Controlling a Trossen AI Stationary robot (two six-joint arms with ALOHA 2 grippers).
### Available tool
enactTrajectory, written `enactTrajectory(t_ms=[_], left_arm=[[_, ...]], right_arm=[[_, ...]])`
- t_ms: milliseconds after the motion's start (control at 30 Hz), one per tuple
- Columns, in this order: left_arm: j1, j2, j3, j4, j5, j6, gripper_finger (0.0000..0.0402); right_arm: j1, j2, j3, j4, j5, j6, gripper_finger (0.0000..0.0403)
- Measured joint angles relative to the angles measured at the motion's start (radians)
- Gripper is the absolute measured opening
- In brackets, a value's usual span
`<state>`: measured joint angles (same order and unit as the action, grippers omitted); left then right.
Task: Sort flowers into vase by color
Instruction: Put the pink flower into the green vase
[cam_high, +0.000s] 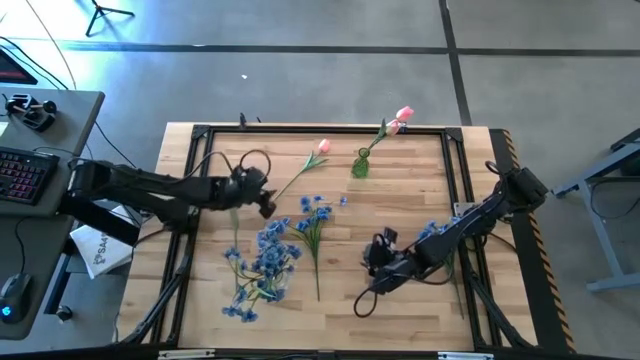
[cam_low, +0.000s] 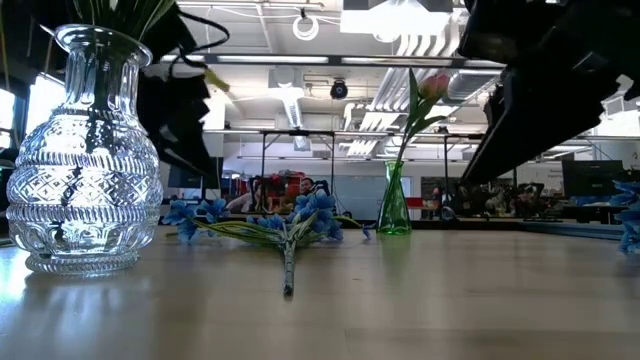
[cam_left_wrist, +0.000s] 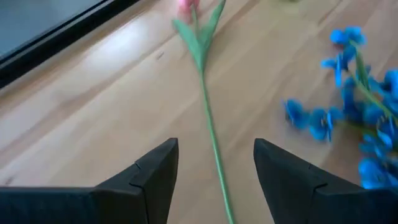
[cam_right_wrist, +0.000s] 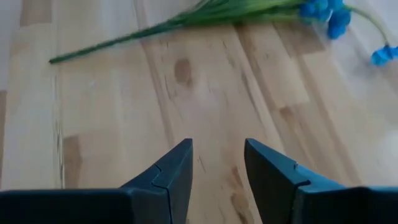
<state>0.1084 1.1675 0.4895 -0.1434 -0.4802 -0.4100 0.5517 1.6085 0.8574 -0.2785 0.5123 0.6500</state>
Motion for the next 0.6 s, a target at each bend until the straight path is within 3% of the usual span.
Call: enactTrajectory(t_ms=[167, 600], left_arm=[[0.104, 0.140, -0.009, 0.206, 0.133, 0.120, 0.0196], [0.212, 0.457, -0.008, 0.441, 0.209, 0.204, 0.0181]], right_arm=[[-0.009, 0.000, 0.000, 0.014, 0.007, -0.021, 0.0140], [-0.009, 0.000, 0.000, 0.029, 0.015, -0.022, 0.0140]])
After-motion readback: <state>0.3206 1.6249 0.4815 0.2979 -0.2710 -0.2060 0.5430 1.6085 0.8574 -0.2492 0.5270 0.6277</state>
